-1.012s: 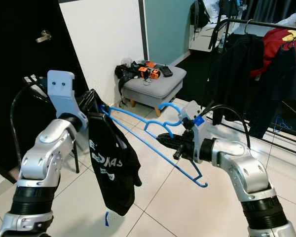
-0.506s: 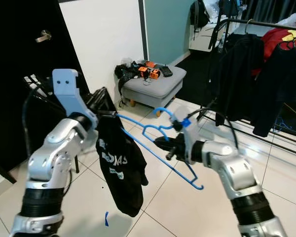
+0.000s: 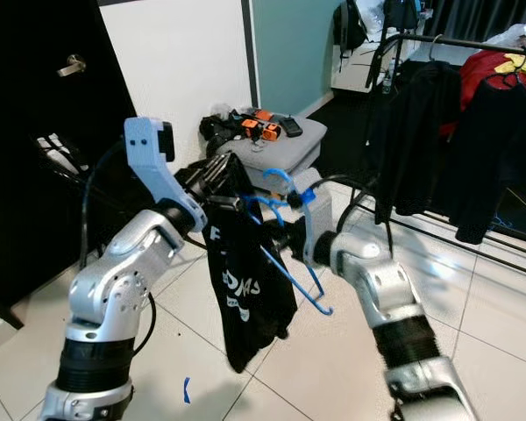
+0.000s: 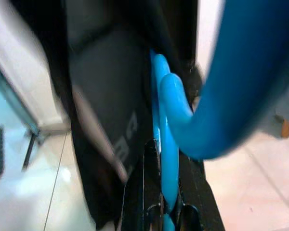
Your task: Hang hanger
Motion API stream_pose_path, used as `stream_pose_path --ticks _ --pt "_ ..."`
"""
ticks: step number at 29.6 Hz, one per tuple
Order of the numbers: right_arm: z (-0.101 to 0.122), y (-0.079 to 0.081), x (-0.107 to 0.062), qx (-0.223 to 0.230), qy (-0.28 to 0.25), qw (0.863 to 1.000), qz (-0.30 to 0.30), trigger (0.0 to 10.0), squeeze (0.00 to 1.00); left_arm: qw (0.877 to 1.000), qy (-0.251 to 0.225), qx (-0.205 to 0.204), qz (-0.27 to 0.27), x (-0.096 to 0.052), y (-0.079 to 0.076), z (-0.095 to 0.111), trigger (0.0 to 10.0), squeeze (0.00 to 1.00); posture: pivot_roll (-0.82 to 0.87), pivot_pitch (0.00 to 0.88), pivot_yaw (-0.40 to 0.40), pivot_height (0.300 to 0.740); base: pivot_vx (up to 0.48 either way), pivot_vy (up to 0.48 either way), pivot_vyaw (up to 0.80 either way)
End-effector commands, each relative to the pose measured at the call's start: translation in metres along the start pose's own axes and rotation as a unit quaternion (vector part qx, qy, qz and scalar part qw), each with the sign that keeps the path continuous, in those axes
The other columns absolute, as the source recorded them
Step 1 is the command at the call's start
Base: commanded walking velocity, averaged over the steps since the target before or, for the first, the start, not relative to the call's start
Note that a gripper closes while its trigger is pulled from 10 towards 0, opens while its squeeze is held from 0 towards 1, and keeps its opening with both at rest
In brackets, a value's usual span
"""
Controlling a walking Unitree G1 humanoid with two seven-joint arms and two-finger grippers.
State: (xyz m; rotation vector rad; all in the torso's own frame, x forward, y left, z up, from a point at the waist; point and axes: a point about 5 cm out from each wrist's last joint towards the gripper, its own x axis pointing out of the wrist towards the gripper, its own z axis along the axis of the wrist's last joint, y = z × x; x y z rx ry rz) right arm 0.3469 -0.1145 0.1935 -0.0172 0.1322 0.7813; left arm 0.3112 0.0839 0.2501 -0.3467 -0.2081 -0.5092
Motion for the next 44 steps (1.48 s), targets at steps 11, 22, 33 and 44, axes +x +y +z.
stream_pose_path --ticks 11,22,33,44 --pt "0.038 0.016 0.017 0.049 -0.124 0.989 0.062 10.0 0.00 0.992 0.097 0.002 -0.083 -0.010 -0.021 -0.042 10.0 1.00 -0.09 0.000 0.035 0.736 0.000 0.000 0.00" --pt "0.037 0.038 0.022 0.048 -0.139 0.980 0.134 10.0 0.00 0.995 0.021 -0.075 -0.059 -0.008 -0.015 -0.014 10.0 1.00 -0.07 0.000 0.030 0.736 0.000 0.000 0.00" --pt "0.033 0.023 0.005 0.035 -0.140 0.977 0.157 10.0 0.00 0.980 -0.141 -0.136 -0.038 -0.025 0.025 0.063 10.0 0.46 -0.05 0.000 0.009 0.736 0.000 0.000 0.00" --pt "0.031 -0.013 -0.031 0.039 -0.152 0.976 0.151 10.0 0.00 0.960 -0.206 -0.090 -0.166 -0.072 0.024 0.121 10.0 0.00 -0.05 0.000 -0.001 0.736 0.000 0.000 0.00"
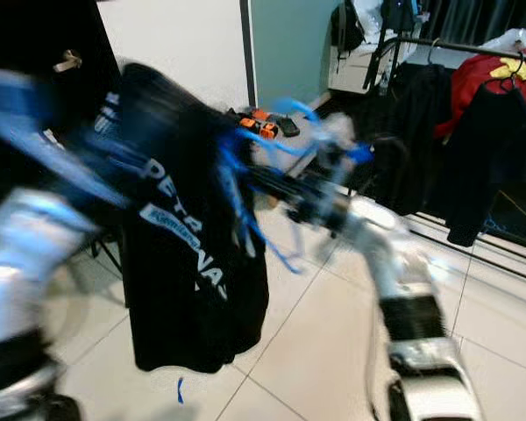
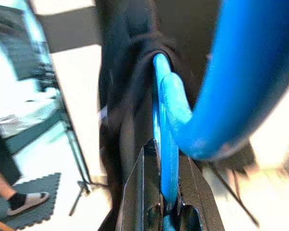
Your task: Hang hanger
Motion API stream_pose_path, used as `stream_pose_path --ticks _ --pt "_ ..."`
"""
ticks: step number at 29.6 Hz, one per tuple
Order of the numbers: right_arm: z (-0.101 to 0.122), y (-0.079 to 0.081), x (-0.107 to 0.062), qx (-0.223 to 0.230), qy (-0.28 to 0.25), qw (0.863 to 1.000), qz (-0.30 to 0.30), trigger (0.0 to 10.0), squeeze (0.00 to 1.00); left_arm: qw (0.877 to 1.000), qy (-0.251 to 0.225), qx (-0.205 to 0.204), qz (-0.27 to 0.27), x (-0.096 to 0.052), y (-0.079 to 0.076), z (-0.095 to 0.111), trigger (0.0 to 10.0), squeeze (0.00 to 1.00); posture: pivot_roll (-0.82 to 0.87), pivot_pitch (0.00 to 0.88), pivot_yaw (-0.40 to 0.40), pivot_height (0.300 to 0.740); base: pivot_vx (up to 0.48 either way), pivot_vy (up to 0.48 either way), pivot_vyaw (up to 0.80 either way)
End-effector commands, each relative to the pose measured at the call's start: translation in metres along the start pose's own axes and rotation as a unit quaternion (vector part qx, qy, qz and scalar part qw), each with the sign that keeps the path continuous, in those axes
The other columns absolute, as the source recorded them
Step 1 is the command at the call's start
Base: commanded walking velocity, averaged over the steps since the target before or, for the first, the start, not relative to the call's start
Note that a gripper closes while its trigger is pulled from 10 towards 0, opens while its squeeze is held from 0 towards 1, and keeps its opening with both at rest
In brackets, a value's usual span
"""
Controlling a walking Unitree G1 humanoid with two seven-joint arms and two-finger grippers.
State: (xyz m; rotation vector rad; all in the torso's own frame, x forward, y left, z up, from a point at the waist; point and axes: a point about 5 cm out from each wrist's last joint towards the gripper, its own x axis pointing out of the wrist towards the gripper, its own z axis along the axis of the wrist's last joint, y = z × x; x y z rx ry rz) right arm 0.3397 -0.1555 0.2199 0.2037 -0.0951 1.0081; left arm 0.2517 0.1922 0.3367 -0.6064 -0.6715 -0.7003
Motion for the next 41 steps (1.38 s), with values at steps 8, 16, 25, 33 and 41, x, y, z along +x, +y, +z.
stream_pose_path --ticks 8,16,25,33,41 --pt "0.000 0.003 -0.003 -0.003 0.004 1.000 0.029 10.0 0.00 0.991 0.104 0.023 -0.084 -0.008 -0.019 -0.001 10.0 0.00 -0.04 0.000 -0.001 0.736 0.000 0.000 0.00" --pt "-0.011 0.015 -0.012 -0.021 0.079 0.990 0.112 10.0 0.00 0.952 0.224 0.187 -0.094 -0.006 -0.014 0.005 10.0 0.00 -0.03 0.000 0.000 0.736 0.000 0.000 0.00" --pt "-0.023 0.033 0.010 -0.033 0.115 0.974 0.190 10.0 0.00 0.893 0.304 0.285 -0.169 0.018 -0.011 -0.002 10.0 0.00 -0.01 0.000 0.003 0.736 0.000 0.000 0.00" --pt "-0.021 0.047 0.027 -0.042 0.118 0.962 0.242 10.0 0.00 0.805 0.411 0.323 -0.280 0.013 -0.011 -0.021 10.0 0.00 -0.02 0.000 0.011 0.736 0.000 0.000 0.00" --pt "-0.018 0.048 0.027 -0.049 0.119 0.960 0.250 10.0 0.00 0.764 0.460 0.332 -0.308 0.005 -0.006 -0.015 10.0 0.00 -0.03 0.000 0.013 0.736 0.000 0.000 0.00"
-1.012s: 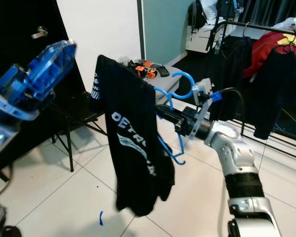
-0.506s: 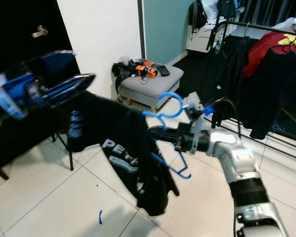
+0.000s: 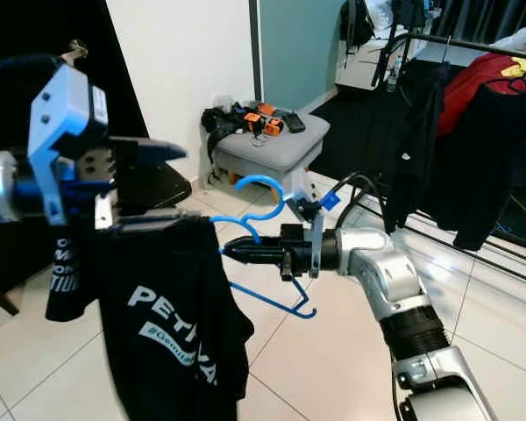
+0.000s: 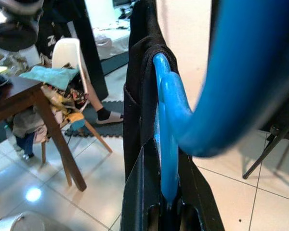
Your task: Hang hanger
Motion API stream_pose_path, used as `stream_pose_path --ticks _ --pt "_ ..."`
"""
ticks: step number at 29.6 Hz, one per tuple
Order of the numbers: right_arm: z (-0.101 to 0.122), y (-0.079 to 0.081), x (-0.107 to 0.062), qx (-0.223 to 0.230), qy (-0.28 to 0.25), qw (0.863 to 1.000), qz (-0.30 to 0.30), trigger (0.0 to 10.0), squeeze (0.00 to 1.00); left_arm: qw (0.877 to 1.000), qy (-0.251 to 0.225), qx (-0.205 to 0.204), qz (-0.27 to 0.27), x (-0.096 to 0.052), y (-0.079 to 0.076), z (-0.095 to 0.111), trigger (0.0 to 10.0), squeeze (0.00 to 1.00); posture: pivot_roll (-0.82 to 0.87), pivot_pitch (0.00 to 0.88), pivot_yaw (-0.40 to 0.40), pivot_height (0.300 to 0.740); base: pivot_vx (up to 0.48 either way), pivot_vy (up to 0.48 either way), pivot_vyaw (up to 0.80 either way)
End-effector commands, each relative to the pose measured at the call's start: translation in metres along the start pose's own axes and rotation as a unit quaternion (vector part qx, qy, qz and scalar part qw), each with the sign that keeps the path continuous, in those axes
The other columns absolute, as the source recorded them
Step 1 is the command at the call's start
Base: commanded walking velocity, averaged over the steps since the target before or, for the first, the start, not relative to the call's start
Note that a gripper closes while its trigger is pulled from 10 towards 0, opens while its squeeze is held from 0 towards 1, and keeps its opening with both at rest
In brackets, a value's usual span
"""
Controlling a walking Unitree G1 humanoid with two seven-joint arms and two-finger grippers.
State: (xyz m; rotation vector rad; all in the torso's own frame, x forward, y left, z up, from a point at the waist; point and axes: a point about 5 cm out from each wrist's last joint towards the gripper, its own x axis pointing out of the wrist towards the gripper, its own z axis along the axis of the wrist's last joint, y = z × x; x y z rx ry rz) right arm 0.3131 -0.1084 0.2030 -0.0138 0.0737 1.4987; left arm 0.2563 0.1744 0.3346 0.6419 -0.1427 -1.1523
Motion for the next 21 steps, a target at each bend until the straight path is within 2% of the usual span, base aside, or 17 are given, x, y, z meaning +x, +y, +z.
stream_pose_path --ticks 1,5,6,8,9,14,16,21 --pt "0.012 0.002 0.002 -0.026 -0.006 1.000 0.014 10.0 0.00 0.999 0.036 0.011 -0.025 -0.008 0.000 -0.004 10.0 0.00 -0.03 0.000 0.016 0.736 0.000 0.000 0.00" --pt "0.014 0.004 0.001 -0.032 -0.002 0.999 0.020 10.0 0.00 0.997 0.071 0.017 -0.039 -0.019 0.003 -0.007 10.0 0.00 -0.03 0.000 0.019 0.736 0.000 0.000 0.00" --pt "0.014 0.004 0.001 -0.032 -0.002 0.999 0.020 10.0 0.00 0.997 0.071 0.017 -0.039 -0.019 0.003 -0.007 10.0 0.00 -0.03 0.000 0.019 0.736 0.000 0.000 0.00" --pt "0.016 0.007 0.001 -0.042 0.005 0.999 0.032 10.0 0.00 0.991 0.118 0.020 -0.064 -0.020 0.001 -0.020 10.0 0.00 -0.03 0.000 0.024 0.736 0.000 0.000 0.00" --pt "0.016 0.007 0.001 -0.042 0.005 0.999 0.032 10.0 0.00 0.991 0.118 0.020 -0.064 -0.020 0.001 -0.020 10.0 0.00 -0.03 0.000 0.024 0.736 0.000 0.000 0.00" --pt "0.019 0.008 0.005 -0.052 0.014 0.998 0.040 10.0 0.00 0.990 0.127 0.013 -0.064 -0.009 0.000 -0.028 10.0 0.00 -0.02 0.000 0.029 0.736 0.000 0.000 0.00" --pt "0.020 0.010 0.010 -0.061 0.020 0.997 0.051 10.0 0.00 0.990 0.118 -0.002 -0.072 0.001 -0.002 -0.032 10.0 0.00 -0.03 0.000 0.038 0.736 0.000 0.000 0.00" --pt "0.019 0.009 0.016 -0.068 0.026 0.996 0.053 10.0 0.00 0.991 0.101 -0.016 -0.090 0.010 -0.007 -0.033 10.0 0.00 -0.03 0.000 0.039 0.736 0.000 0.000 0.00"
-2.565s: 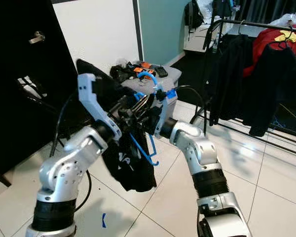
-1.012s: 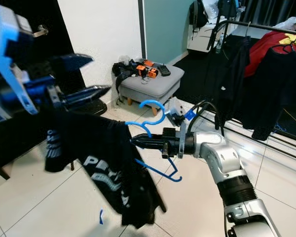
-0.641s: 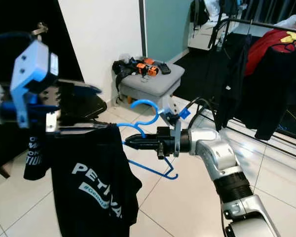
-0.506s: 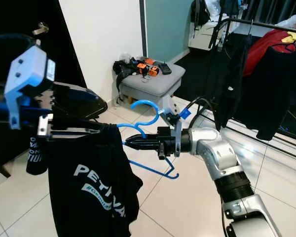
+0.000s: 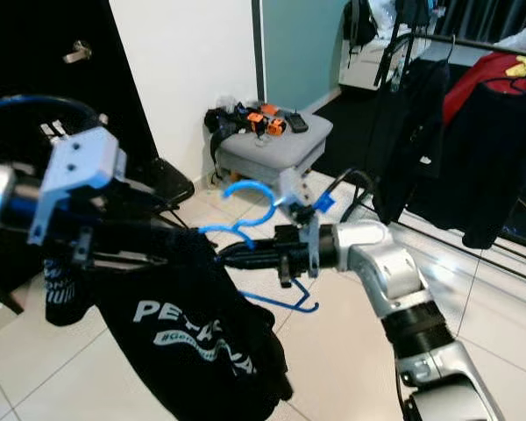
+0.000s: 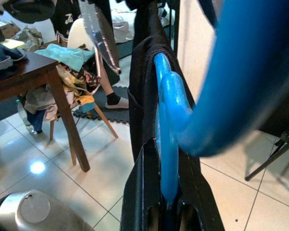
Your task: Hang hanger
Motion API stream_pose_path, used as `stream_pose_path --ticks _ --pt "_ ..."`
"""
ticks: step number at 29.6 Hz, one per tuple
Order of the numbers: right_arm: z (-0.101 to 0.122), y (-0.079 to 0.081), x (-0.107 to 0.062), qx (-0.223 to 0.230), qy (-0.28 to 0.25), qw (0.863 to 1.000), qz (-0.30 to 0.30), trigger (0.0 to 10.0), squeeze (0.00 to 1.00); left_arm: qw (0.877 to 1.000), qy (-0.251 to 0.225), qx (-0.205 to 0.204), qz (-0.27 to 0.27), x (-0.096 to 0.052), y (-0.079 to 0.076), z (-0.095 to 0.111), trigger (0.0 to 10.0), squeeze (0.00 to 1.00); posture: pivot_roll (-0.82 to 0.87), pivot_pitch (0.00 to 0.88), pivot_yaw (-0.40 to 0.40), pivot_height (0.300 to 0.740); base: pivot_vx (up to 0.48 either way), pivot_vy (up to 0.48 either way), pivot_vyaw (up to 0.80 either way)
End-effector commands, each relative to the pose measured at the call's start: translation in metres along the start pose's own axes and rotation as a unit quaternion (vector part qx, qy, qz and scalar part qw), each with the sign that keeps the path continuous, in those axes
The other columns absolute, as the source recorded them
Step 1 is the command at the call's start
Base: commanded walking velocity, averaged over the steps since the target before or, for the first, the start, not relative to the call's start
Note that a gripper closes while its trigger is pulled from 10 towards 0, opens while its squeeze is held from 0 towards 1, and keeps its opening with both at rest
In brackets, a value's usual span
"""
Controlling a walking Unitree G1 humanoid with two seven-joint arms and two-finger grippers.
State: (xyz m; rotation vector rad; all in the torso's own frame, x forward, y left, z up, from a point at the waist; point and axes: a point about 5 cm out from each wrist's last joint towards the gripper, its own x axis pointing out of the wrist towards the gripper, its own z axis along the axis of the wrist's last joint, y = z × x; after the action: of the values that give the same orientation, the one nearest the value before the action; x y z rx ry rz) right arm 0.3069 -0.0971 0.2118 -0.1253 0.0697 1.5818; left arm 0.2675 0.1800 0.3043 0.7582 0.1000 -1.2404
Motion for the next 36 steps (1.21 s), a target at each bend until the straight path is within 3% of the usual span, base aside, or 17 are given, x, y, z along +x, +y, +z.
stream_pose_path --ticks 1,3,4,10,19,27,35,36 --pt "0.011 0.000 0.007 -0.030 -0.005 0.999 0.011 10.0 0.00 1.000 -0.007 -0.009 -0.016 0.008 -0.002 0.000 3.6 0.00 -0.03 0.000 0.038 0.736 0.000 0.000 0.00" --pt "0.010 0.000 0.009 -0.032 -0.002 0.999 0.010 10.0 0.00 0.999 -0.013 -0.014 -0.035 0.012 -0.005 0.000 3.6 0.00 -0.03 0.000 0.040 0.736 0.000 0.000 0.00" --pt "0.010 0.000 0.011 -0.035 0.000 0.999 0.010 10.0 0.00 0.998 -0.016 -0.019 -0.051 0.014 -0.008 0.000 0.0 0.00 -0.03 0.000 0.045 0.736 0.000 0.000 0.00" --pt "0.013 -0.002 0.014 -0.043 -0.001 0.999 0.001 10.0 0.00 0.996 0.004 -0.027 -0.086 0.020 -0.018 -0.008 0.0 0.00 -0.04 0.000 0.046 0.736 0.000 0.000 0.00" --pt "0.018 -0.002 0.017 -0.052 -0.006 0.999 -0.003 10.0 0.00 0.995 0.047 -0.015 -0.083 0.027 -0.020 -0.020 0.0 0.00 -0.04 0.000 0.042 0.736 0.000 0.000 0.00" --pt "0.024 0.002 0.023 -0.068 -0.015 0.998 0.005 10.0 0.00 0.995 0.044 -0.004 -0.084 0.036 -0.022 -0.018 0.0 0.00 -0.04 0.000 0.052 0.736 0.000 0.000 0.00" --pt "0.021 0.000 0.031 -0.059 -0.021 0.998 -0.010 10.0 0.00 0.997 0.032 -0.002 -0.065 0.035 -0.019 -0.017 0.0 0.00 -0.03 0.000 0.048 0.736 0.000 0.000 0.00" --pt "0.022 0.000 0.032 -0.051 -0.025 0.998 -0.008 10.0 1.00 0.998 0.029 -0.002 -0.053 0.034 -0.017 -0.017 0.0 0.00 -0.03 0.000 0.043 0.736 0.000 0.000 0.00"
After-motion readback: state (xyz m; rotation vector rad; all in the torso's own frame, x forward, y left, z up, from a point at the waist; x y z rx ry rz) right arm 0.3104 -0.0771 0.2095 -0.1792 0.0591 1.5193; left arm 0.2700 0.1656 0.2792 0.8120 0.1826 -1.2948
